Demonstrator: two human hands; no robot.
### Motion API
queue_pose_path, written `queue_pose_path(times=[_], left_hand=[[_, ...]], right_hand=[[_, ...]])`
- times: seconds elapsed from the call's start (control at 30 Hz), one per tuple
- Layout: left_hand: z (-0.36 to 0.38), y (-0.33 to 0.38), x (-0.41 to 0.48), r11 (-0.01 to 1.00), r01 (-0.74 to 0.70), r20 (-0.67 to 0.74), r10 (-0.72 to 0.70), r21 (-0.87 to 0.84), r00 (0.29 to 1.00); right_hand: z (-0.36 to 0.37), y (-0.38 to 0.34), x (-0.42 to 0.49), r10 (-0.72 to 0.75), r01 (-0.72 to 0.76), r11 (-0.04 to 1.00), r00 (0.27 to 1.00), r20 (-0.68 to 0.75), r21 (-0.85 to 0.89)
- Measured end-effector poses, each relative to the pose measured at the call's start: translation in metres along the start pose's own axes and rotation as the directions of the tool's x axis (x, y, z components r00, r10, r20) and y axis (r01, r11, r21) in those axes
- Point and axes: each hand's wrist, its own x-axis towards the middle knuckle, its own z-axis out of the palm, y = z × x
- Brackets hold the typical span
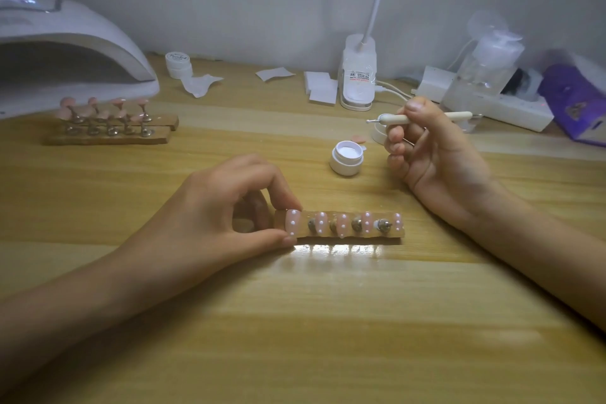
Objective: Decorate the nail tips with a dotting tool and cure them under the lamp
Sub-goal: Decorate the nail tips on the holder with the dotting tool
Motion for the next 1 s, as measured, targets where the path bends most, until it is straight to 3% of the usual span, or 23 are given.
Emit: queue_pose_path(times=[0.8,0.9,1.0], left_hand=[[-0.001,-0.002,0.003,0.998,0.056,0.032,-0.057,0.035,0.998],[-0.004,-0.003,0.003,0.994,0.097,0.030,-0.095,-0.055,0.995],[-0.008,-0.005,0.002,0.968,0.147,-0.020,-0.154,-0.202,0.988]], right_hand=[[-0.001,0.000,-0.001,-0.025,0.025,1.000,1.000,-0.001,0.015],[0.001,-0.004,-0.003,-0.110,0.111,0.992,0.994,0.005,-0.068],[0.008,-0.017,-0.008,-0.284,0.304,0.918,0.952,0.112,-0.255]])
